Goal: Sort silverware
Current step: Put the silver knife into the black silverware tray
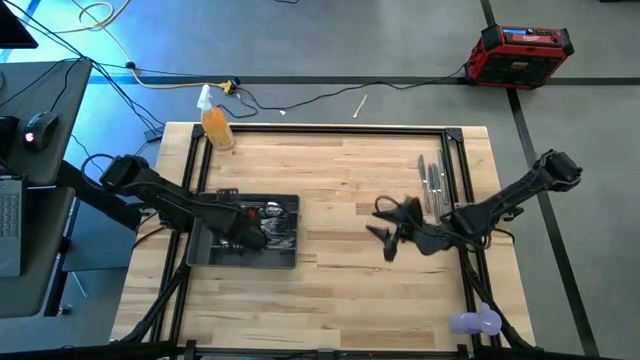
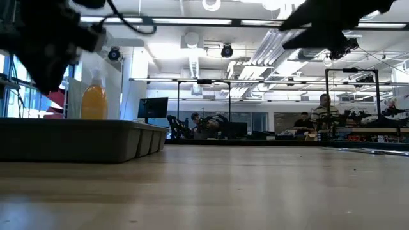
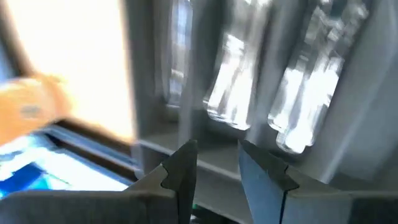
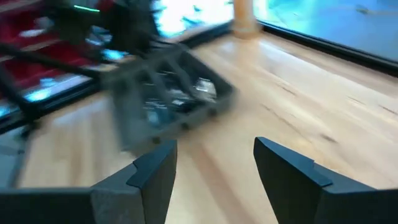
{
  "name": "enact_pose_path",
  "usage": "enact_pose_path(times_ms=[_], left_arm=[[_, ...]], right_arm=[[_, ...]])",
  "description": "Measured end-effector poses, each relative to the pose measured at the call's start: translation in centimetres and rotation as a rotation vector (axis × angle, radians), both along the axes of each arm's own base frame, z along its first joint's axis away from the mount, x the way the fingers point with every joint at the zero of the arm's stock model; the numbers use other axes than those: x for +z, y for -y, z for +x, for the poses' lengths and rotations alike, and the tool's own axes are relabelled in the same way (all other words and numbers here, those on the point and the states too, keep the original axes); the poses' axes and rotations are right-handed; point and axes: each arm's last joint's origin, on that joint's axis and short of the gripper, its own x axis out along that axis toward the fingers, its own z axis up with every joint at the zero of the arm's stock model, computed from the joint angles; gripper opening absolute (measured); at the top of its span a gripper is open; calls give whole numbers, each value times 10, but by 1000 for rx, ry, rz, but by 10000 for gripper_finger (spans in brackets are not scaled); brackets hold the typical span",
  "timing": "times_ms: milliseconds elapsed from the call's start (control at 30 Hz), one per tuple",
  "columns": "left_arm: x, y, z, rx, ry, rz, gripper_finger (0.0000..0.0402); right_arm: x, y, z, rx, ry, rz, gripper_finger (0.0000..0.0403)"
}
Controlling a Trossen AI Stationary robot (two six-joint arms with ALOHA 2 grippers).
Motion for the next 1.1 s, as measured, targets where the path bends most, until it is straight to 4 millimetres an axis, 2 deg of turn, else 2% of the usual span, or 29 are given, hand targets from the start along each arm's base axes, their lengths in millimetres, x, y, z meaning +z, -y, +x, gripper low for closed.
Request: enact_pose_path(times_ms=[100,233,367,533,667,833,933,1033,1100], left_arm=[[19,7,3,-11,170,120,99],[41,14,5,-28,459,223,99],[57,20,14,-41,714,173,99],[67,28,30,-123,855,74,99],[66,34,38,-180,875,24,99],[61,36,42,-191,858,39,99],[56,36,43,-190,857,52,99],[53,36,42,-195,832,63,99],[53,36,42,-195,833,63,99]], right_arm=[[-9,23,-8,-105,-133,40,204],[-26,66,-21,-322,-369,192,204],[-38,105,-35,-526,-562,279,204],[-41,144,-45,-664,-623,368,204],[-46,162,-50,-715,-656,416,199],[-58,177,-47,-807,-691,385,150],[-68,186,-40,-823,-702,353,99],[-79,195,-35,-836,-731,326,30],[-87,200,-34,-856,-766,314,10]])
